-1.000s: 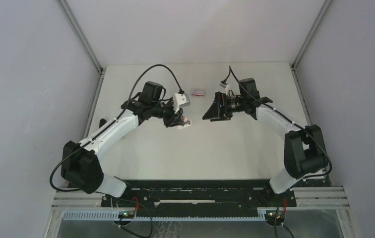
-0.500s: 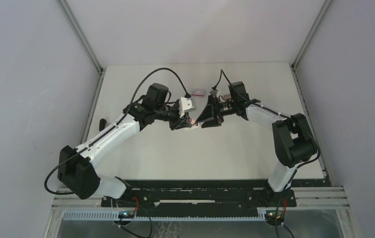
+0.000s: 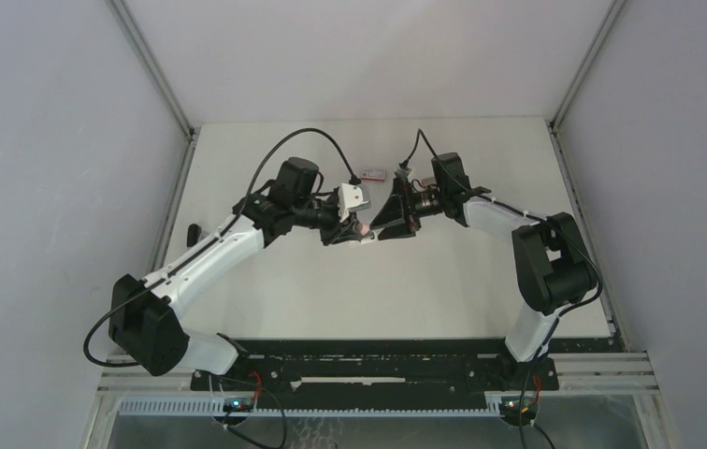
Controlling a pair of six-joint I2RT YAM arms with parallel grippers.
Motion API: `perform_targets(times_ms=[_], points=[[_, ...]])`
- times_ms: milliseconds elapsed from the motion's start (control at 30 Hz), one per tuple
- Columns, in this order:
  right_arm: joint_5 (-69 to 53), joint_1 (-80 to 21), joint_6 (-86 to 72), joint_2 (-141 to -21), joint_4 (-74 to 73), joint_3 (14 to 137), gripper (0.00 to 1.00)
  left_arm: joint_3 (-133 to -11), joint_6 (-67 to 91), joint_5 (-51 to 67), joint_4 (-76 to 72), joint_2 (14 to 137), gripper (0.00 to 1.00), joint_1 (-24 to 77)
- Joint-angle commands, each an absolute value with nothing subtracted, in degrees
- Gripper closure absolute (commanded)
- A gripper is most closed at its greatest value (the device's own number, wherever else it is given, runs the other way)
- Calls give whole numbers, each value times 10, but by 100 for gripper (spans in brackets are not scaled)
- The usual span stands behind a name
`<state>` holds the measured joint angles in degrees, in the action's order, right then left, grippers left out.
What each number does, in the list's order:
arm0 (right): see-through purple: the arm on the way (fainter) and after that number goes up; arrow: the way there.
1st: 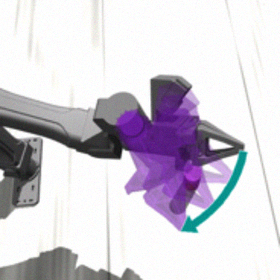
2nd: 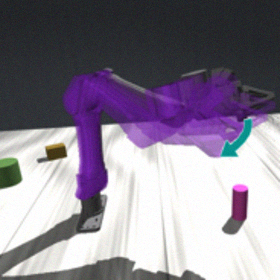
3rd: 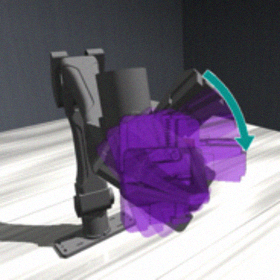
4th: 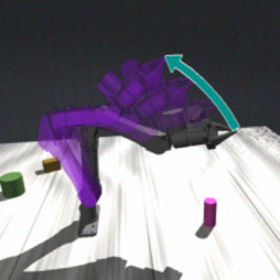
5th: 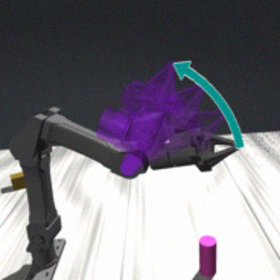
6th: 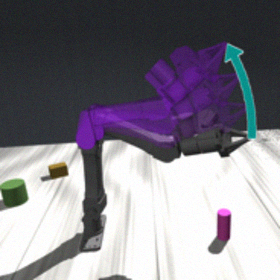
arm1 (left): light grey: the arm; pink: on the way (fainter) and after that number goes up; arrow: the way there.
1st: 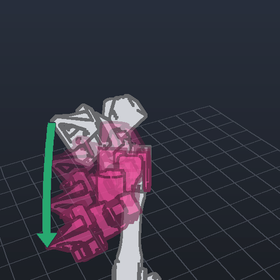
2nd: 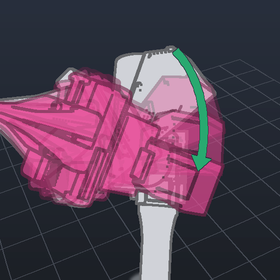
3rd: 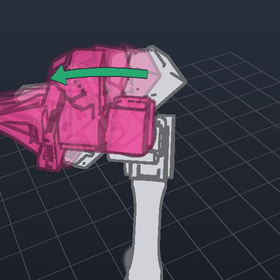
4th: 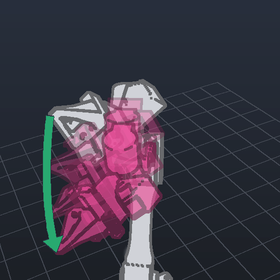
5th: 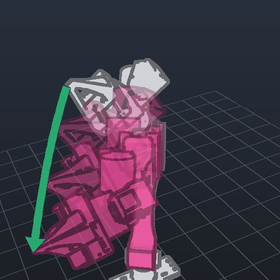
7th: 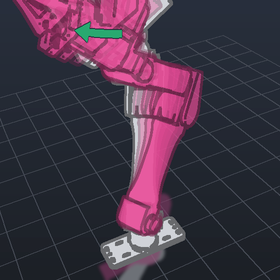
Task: Unload the staples from the stapler
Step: Unload the staple at the center of the board.
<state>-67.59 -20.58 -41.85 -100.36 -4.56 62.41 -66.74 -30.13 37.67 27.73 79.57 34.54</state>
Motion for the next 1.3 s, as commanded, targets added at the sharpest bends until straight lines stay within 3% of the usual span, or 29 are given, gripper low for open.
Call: perform_targets(times_ms=[0, 600, 1267], points=[[-684, -200, -432, -995, -14, 621, 31, -659, -301, 379, 249, 787, 100, 350], [-701, -233, -437, -1009, -4, 621, 39, -659, -300, 372, 247, 794, 100, 352], [-708, -236, -446, -1012, 9, 621, 64, -659, -303, 380, 253, 806, 100, 360]])
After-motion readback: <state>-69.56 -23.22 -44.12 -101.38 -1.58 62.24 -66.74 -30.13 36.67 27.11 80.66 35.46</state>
